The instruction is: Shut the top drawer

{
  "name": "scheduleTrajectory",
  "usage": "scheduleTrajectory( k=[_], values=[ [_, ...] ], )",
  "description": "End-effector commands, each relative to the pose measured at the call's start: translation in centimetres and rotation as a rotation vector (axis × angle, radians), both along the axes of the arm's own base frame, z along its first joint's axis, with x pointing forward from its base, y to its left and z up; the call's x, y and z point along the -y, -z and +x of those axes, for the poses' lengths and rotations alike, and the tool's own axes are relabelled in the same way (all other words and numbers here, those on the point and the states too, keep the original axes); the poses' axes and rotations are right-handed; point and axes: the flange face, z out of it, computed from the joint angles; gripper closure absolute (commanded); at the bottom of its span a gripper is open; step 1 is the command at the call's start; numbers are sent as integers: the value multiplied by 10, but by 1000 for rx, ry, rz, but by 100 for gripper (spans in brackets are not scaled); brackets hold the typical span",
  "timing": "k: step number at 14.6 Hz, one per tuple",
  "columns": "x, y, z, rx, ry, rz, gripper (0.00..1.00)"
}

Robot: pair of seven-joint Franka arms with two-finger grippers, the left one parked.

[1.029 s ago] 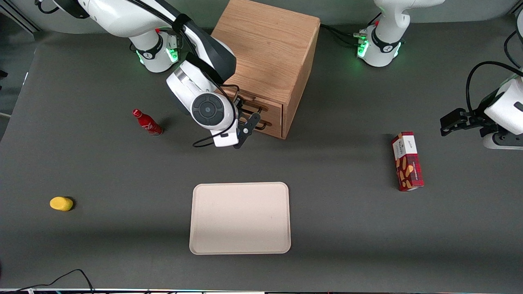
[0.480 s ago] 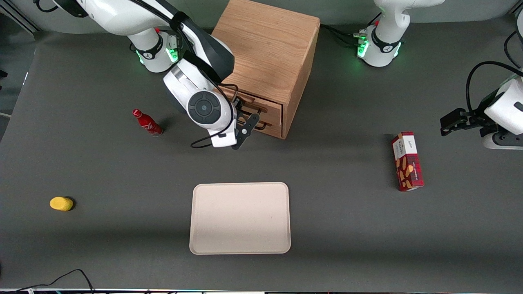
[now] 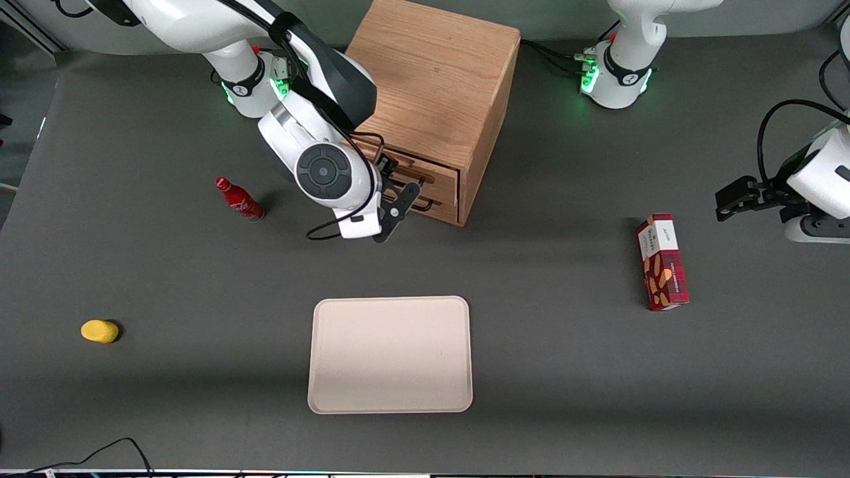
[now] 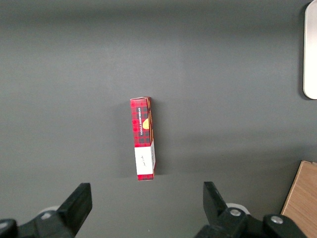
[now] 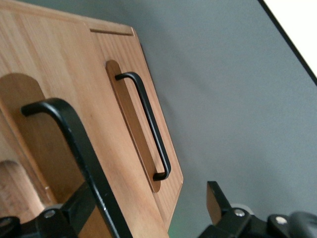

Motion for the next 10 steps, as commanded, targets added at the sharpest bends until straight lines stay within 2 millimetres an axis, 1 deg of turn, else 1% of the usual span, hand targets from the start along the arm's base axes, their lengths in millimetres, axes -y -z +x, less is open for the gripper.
scheduleTrajectory(
  k=[1,2,3,4,5,6,7,8,10],
  values=[
    [4,-28,-2,4,6,7,0],
    [12,-38,4,10,18,2,0],
    [30,-49,17,23,53,-5,0],
    [44,-61,27,41,77,-11,0],
    [53,-77,33,70,97,-8,0],
    [68,-95,39,104,125,-7,0],
    [91,-107,48,132,169,-17,0],
    [111,-123,52,165,209,-25,0],
    [162,-151,62,215,325,-56,0]
  ],
)
